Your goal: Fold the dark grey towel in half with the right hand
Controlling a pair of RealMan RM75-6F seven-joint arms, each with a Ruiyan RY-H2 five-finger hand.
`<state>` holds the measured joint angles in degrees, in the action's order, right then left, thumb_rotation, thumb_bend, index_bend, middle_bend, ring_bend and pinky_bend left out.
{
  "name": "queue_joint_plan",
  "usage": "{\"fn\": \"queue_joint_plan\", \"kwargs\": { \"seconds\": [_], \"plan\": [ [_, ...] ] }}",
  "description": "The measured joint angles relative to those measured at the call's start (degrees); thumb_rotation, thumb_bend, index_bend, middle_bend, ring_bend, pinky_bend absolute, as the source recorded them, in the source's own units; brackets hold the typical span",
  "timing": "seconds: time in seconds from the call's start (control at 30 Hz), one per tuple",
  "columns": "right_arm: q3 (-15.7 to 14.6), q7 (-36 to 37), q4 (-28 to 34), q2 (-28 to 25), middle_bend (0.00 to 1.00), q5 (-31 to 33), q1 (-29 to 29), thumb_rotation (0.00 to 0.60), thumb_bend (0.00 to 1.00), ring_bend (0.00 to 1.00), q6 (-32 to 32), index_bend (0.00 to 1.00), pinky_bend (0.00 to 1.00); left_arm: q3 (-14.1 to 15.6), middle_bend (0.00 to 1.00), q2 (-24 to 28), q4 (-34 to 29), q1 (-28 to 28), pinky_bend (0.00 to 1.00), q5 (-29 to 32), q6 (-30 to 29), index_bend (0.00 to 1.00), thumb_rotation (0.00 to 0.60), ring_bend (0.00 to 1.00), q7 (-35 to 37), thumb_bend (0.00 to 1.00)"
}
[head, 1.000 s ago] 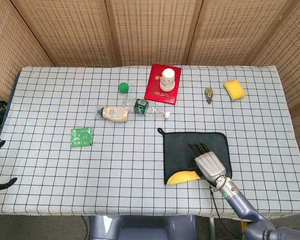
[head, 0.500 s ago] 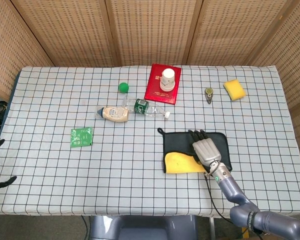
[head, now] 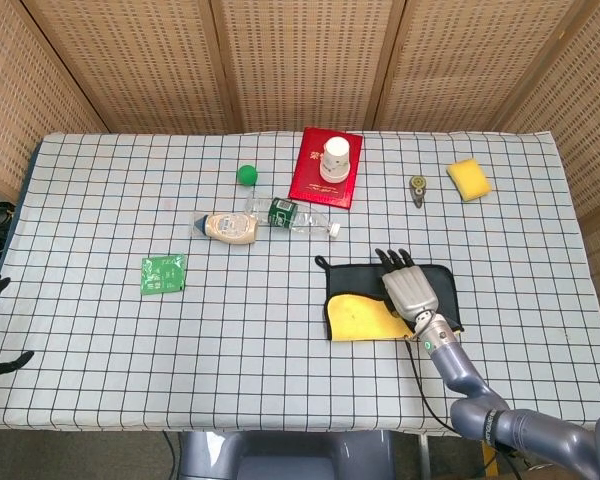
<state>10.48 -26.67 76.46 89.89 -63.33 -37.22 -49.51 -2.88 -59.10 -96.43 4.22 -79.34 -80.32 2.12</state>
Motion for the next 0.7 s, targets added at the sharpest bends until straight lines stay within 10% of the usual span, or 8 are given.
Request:
{"fn": "queue_joint_plan", "kwargs": {
  "seconds": [0.7],
  "plan": [
    [0.82, -2.56, -4.71, 2.03, 0.02, 2.84, -3.40, 0.600, 0.61, 0.00, -1.38, 0.63, 0.00, -0.11, 0.00, -0.07, 0.10, 0.17, 0.00, 0.56, 0.27, 0.00, 0.600, 0.00, -0.07, 0.00]
  ]
}}
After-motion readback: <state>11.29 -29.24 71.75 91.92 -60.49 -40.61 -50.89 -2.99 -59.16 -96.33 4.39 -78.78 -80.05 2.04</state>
